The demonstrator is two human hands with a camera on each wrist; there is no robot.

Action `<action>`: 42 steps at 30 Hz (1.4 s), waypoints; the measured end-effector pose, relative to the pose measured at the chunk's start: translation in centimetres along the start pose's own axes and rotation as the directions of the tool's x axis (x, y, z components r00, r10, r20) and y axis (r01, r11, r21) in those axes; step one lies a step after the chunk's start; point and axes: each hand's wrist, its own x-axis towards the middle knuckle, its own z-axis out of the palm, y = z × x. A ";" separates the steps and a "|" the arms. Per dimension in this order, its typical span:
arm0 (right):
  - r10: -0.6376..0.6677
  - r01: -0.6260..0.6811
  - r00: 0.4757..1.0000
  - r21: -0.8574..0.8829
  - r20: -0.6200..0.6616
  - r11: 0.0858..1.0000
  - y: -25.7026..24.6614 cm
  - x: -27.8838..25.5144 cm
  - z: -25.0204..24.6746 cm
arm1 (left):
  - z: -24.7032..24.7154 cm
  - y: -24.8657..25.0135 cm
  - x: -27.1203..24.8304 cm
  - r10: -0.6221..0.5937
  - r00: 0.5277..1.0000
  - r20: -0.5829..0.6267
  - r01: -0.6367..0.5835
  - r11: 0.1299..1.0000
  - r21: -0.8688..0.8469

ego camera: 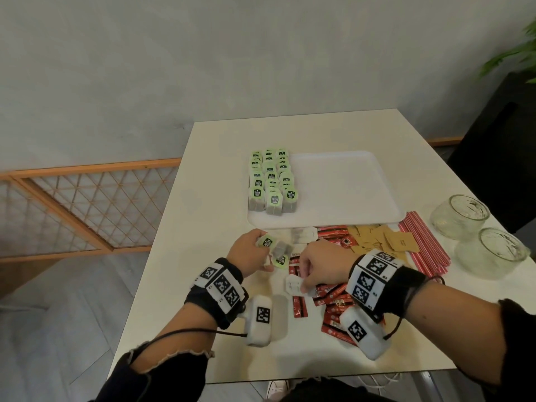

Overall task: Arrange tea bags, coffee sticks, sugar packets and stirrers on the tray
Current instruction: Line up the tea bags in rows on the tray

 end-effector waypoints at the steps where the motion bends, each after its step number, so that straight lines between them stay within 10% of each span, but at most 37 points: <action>1: -0.008 0.008 1.000 0.054 -0.003 0.998 0.1 0.0 -0.2 | 0.0 0.0 0.0 0.002 1.000 0.004 -0.002 1.000 -0.013; 7: 0.012 0.074 0.961 0.298 -0.277 0.952 0.3 0.4 -2.1 | 0.0 0.7 -0.5 0.013 0.994 0.109 -0.004 0.996 -0.086; 19: -0.013 0.120 0.975 0.475 -0.221 0.872 1.1 2.2 -1.5 | 1.7 1.1 0.0 -0.007 0.987 0.163 0.028 0.991 -0.130; 28: 0.195 -0.091 0.895 0.263 -0.402 0.960 3.0 2.7 -3.5 | 0.8 0.1 1.1 0.006 0.996 0.086 0.000 0.997 -0.077; 42: 0.355 -0.349 0.891 0.072 -0.284 0.934 3.3 4.3 -2.9 | -0.7 -0.1 1.8 0.008 1.000 0.018 -0.008 1.000 -0.013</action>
